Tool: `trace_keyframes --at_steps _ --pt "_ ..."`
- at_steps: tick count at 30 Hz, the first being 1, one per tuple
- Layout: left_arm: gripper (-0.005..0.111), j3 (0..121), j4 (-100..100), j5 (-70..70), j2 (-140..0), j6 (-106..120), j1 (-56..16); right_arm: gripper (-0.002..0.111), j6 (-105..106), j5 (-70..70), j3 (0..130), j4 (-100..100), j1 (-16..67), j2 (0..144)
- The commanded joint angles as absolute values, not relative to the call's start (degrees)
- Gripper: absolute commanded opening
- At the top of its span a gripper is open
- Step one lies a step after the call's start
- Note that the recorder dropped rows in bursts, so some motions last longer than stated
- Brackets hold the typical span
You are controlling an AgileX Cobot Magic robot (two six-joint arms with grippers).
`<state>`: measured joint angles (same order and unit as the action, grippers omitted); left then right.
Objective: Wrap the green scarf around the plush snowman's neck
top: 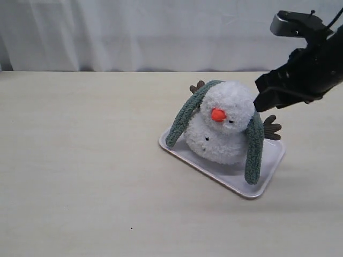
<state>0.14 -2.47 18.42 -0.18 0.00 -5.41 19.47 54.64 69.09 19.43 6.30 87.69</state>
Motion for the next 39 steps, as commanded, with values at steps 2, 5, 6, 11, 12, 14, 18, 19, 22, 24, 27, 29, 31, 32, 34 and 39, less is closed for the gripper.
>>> trace_keyframes --at_steps 2,5,6,11,12,14,18,19,22,24,27,29,31,32,34,39 --pt "0.000 0.0 -2.3 17.7 0.0 0.0 -5.3 0.047 18.0 47.9 54.7 20.1 6.2 80.4" --pt "0.000 0.0 -2.3 17.7 0.0 0.0 -5.3 0.047 18.5 40.4 46.5 21.2 6.2 79.8" --pt "0.000 0.0 -2.3 17.7 0.0 0.0 -5.3 0.047 20.0 38.1 44.9 23.4 6.2 79.8" --pt "0.000 0.0 -2.3 17.7 0.0 0.0 -5.3 0.048 33.7 27.0 38.8 35.5 6.2 80.8" --pt "0.000 0.0 -2.3 17.7 0.0 0.0 -5.3 0.052 35.0 24.9 37.7 36.9 6.2 81.5" --pt "0.000 0.0 -2.3 17.7 0.0 0.0 -5.3 0.059 37.3 22.5 36.6 39.7 6.2 83.2" --pt "0.000 0.0 -2.3 17.7 0.0 0.0 -5.3 0.066 44.6 22.3 37.2 47.0 6.2 86.7" --pt "0.000 0.0 -2.3 17.7 0.0 0.0 -5.3 0.066 47.0 22.3 37.6 49.7 6.2 87.4" --pt "0.000 0.0 -2.3 17.7 0.0 0.0 -5.3 0.062 57.0 22.3 38.1 58.1 6.2 89.6" --pt "0.000 0.0 -2.3 17.7 0.0 0.0 -5.3 0.057 63.1 22.0 38.3 63.9 6.2 90.9" --pt "0.000 0.0 -2.3 17.7 0.0 0.0 -5.3 0.046 67.7 20.4 38.3 68.2 6.2 92.6" --pt "0.000 0.0 -2.3 17.7 0.0 0.0 -5.3 0.037 68.2 19.0 38.3 68.8 6.2 93.5" --pt "0.000 0.0 -2.3 17.7 0.0 0.0 -5.3 0.028 68.2 18.2 38.3 68.8 6.2 93.9" --pt "0.000 0.0 -2.3 17.7 0.0 0.0 -5.3 0.022 68.2 18.0 38.3 68.8 6.2 94.2" --pt "0.000 0.0 -2.3 17.7 0.0 0.0 -5.3 0.011 68.2 18.0 38.3 68.8 6.2 94.2" --pt "0.000 0.0 -2.3 17.7 0.0 0.0 -5.3 0.004 68.3 20.6 38.3 68.8 6.2 94.2"
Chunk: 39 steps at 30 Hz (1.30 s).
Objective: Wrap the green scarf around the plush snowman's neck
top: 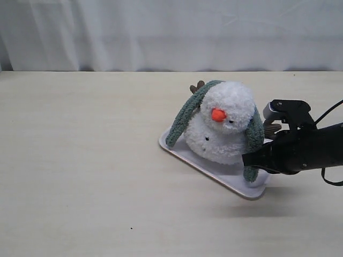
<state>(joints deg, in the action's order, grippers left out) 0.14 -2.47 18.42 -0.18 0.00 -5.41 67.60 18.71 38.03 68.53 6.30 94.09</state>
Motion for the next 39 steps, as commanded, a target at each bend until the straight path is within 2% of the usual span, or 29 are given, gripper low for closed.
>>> trace_keyframes --at_steps 1,18,39 --pt "0.000 0.0 -2.3 17.7 0.0 0.0 -5.3 0.004 68.3 21.4 38.3 68.8 6.2 94.2" --pt "0.000 0.0 -2.3 17.7 0.0 0.0 -5.3 0.004 68.3 34.9 38.6 75.3 6.2 90.7" --pt "0.000 0.0 -2.3 17.7 0.0 0.0 -5.3 0.004 75.1 32.6 36.1 78.7 6.2 95.9"
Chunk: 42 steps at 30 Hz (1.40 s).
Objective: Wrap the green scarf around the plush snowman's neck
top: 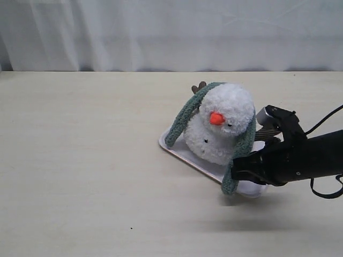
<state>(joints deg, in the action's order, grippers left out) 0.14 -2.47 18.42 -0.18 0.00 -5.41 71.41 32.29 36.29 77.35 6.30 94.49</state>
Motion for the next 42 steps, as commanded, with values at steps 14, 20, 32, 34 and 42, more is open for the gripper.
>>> trace_keyframes --at_steps 14,20,32,34,42 --pt "0.000 0.0 -2.3 17.7 0.0 0.0 -5.3 0.058 76.5 35.2 36.1 81.4 6.0 92.7" --pt "0.000 0.0 -2.3 17.7 0.0 0.0 -5.3 0.061 67.6 30.1 36.1 71.4 6.0 88.5" --pt "0.000 0.0 -2.3 17.7 0.0 0.0 -5.3 0.061 58.7 32.0 36.1 64.8 6.0 77.4" --pt "0.000 0.0 -2.3 17.7 0.0 0.0 -5.3 0.061 58.7 34.0 36.1 64.8 6.0 75.8" --pt "0.000 0.0 -2.3 17.7 0.0 0.0 -5.3 0.061 59.1 34.8 36.1 63.3 6.2 70.9"
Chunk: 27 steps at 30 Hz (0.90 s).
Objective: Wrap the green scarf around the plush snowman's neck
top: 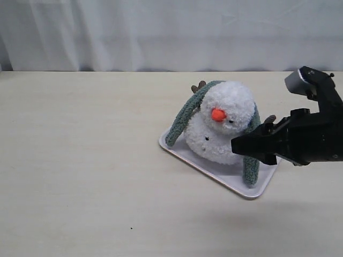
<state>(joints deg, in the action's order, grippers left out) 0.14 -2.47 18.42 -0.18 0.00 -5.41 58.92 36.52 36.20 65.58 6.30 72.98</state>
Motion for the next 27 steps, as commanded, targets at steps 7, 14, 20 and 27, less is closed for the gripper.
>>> trace_keyframes --at_steps 7,14,20,27 --pt "0.000 0.0 -2.3 17.7 0.0 0.0 -5.3 0.059 34.6 21.3 36.0 37.6 6.2 70.5" --pt "0.000 0.0 -2.3 17.7 0.0 0.0 -5.3 0.004 14.3 17.6 36.0 19.4 5.8 70.5" --pt "0.000 0.0 -2.3 17.7 0.0 0.0 -5.3 0.004 14.1 17.9 36.0 22.1 -1.1 72.9" --pt "0.000 0.0 -2.3 17.7 0.0 0.0 -5.3 0.004 19.2 18.4 36.0 28.2 -5.4 81.6"
